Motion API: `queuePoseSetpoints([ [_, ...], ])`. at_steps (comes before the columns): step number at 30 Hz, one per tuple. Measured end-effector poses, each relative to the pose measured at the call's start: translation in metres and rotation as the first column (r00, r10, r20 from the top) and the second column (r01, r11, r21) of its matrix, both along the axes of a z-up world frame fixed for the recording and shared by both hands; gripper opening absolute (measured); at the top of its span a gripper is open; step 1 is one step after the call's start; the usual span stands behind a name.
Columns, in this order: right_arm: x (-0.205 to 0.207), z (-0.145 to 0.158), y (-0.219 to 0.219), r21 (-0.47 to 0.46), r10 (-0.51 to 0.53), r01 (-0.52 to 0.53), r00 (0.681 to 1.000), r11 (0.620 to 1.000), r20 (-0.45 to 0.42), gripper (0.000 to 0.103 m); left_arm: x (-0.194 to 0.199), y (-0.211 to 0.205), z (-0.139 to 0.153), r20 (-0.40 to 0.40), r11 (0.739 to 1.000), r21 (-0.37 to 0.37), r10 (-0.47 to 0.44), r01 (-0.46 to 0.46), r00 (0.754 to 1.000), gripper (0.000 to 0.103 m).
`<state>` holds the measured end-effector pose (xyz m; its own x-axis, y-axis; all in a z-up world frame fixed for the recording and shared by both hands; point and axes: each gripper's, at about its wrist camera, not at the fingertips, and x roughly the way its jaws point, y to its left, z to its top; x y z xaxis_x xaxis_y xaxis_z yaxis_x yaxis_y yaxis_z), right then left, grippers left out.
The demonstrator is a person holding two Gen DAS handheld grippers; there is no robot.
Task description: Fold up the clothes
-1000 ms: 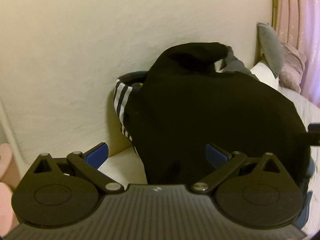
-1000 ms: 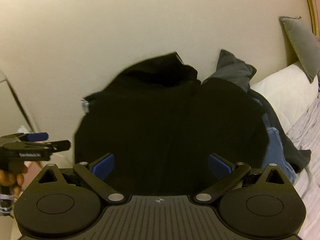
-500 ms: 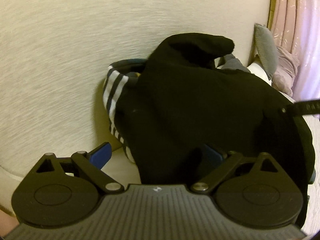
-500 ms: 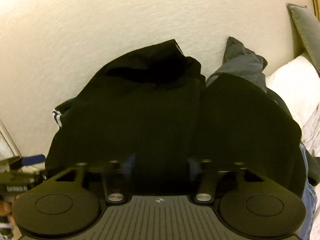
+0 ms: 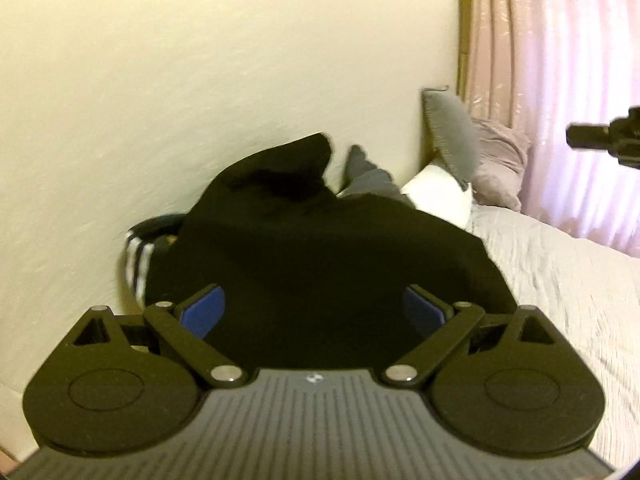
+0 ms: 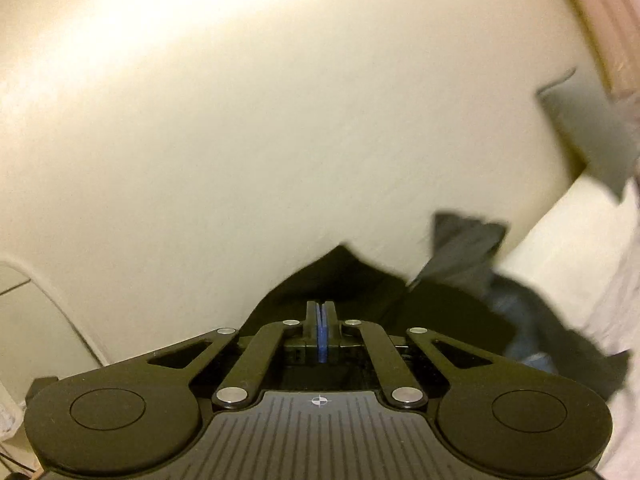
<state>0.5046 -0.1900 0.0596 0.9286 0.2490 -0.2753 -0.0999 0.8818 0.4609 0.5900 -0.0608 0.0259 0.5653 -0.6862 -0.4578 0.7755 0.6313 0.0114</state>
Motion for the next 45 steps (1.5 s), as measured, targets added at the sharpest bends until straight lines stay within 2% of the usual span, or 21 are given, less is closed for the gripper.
queuePoseSetpoints([
  [3, -0.024, -0.003, -0.016, -0.019, 0.025, -0.027, 0.998, 0.999, -0.061, 0.0, -0.011, -0.013, 0.003, 0.02, 1.0, 0.012, -0.009, 0.009, 1.0, 0.095],
  [4, -0.027, -0.01, -0.015, -0.047, 0.025, -0.029, 0.996, 0.998, -0.083, 0.0, -0.012, -0.016, 0.001, 0.012, 1.0, 0.023, -0.003, 0.003, 1.0, 0.095],
  [7, -0.025, -0.037, -0.011, -0.036, 0.028, -0.034, 0.988, 0.999, -0.151, 0.0, -0.014, -0.021, -0.008, -0.003, 0.998, 0.056, 0.007, -0.007, 1.0, 0.095],
  [9, -0.017, -0.053, -0.003, -0.022, 0.049, -0.054, 0.984, 0.998, -0.171, 0.001, -0.011, -0.021, -0.014, 0.014, 0.995, 0.094, 0.016, -0.017, 1.0, 0.095],
  [10, -0.012, -0.061, 0.002, -0.014, 0.061, -0.064, 0.982, 0.998, -0.179, 0.008, -0.006, -0.019, -0.018, 0.017, 0.994, 0.103, 0.029, -0.031, 0.999, 0.095],
  [12, 0.004, -0.071, 0.01, 0.002, 0.079, -0.08, 0.979, 0.997, -0.19, 0.052, 0.003, -0.012, -0.024, 0.013, 0.992, 0.113, 0.057, -0.058, 0.998, 0.095],
  [13, 0.012, -0.074, 0.014, 0.015, 0.093, -0.092, 0.979, 0.996, -0.183, 0.082, 0.009, -0.008, -0.026, 0.005, 0.991, 0.115, 0.072, -0.072, 0.997, 0.095],
  [15, 0.032, -0.081, 0.022, 0.052, 0.139, -0.132, 0.976, 0.99, -0.169, 0.082, 0.02, 0.0, -0.029, -0.005, 0.988, 0.12, 0.097, -0.096, 0.995, 0.095],
  [20, 0.095, -0.097, 0.031, 0.132, 0.181, -0.156, 0.962, 0.979, -0.204, 0.082, 0.045, 0.016, -0.033, -0.005, 0.984, 0.126, 0.127, -0.125, 0.992, 0.095],
  [25, 0.158, -0.12, 0.04, 0.205, 0.22, -0.166, 0.934, 0.965, -0.282, 0.082, 0.066, 0.025, -0.034, -0.011, 0.983, 0.118, 0.142, -0.139, 0.99, 0.095],
  [27, 0.171, -0.126, 0.047, 0.229, 0.239, -0.18, 0.934, 0.957, -0.267, 0.082, 0.071, 0.027, -0.035, -0.017, 0.983, 0.116, 0.144, -0.141, 0.989, 0.095],
  [28, 0.177, -0.128, 0.051, 0.237, 0.249, -0.19, 0.935, 0.953, -0.253, 0.066, 0.073, 0.028, -0.036, -0.022, 0.983, 0.115, 0.145, -0.142, 0.989, 0.095],
  [29, 0.18, -0.129, 0.053, 0.244, 0.25, -0.189, 0.935, 0.951, -0.25, 0.033, 0.073, 0.028, -0.036, -0.023, 0.983, 0.115, 0.145, -0.142, 0.989, 0.095],
  [31, 0.182, -0.131, 0.051, 0.263, 0.228, -0.157, 0.937, 0.952, -0.264, 0.019, 0.072, 0.028, -0.036, -0.021, 0.984, 0.109, 0.142, -0.139, 0.99, 0.095],
  [32, 0.179, -0.13, 0.049, 0.27, 0.225, -0.155, 0.941, 0.95, -0.254, 0.012, 0.071, 0.028, -0.035, -0.021, 0.985, 0.104, 0.14, -0.137, 0.99, 0.095],
  [34, 0.165, -0.12, 0.044, 0.243, 0.212, -0.158, 0.954, 0.957, -0.213, 0.008, 0.068, 0.027, -0.032, -0.016, 0.988, 0.088, 0.131, -0.129, 0.991, 0.095],
  [38, 0.112, -0.081, 0.028, 0.193, 0.176, -0.159, 0.982, 0.968, -0.074, 0.006, 0.055, 0.023, -0.019, 0.001, 0.995, 0.035, 0.097, -0.097, 0.995, 0.095],
  [41, 0.063, -0.048, 0.008, 0.156, 0.113, -0.116, 0.993, 0.981, 0.024, 0.006, 0.038, 0.014, -0.009, 0.015, 0.999, -0.011, 0.039, -0.039, 0.999, 0.096],
  [45, -0.013, -0.02, -0.032, 0.149, 0.004, -0.021, 0.994, 0.989, 0.112, 0.006, -0.003, -0.012, 0.003, 0.029, 0.992, -0.056, -0.11, 0.111, 0.994, 0.098],
])
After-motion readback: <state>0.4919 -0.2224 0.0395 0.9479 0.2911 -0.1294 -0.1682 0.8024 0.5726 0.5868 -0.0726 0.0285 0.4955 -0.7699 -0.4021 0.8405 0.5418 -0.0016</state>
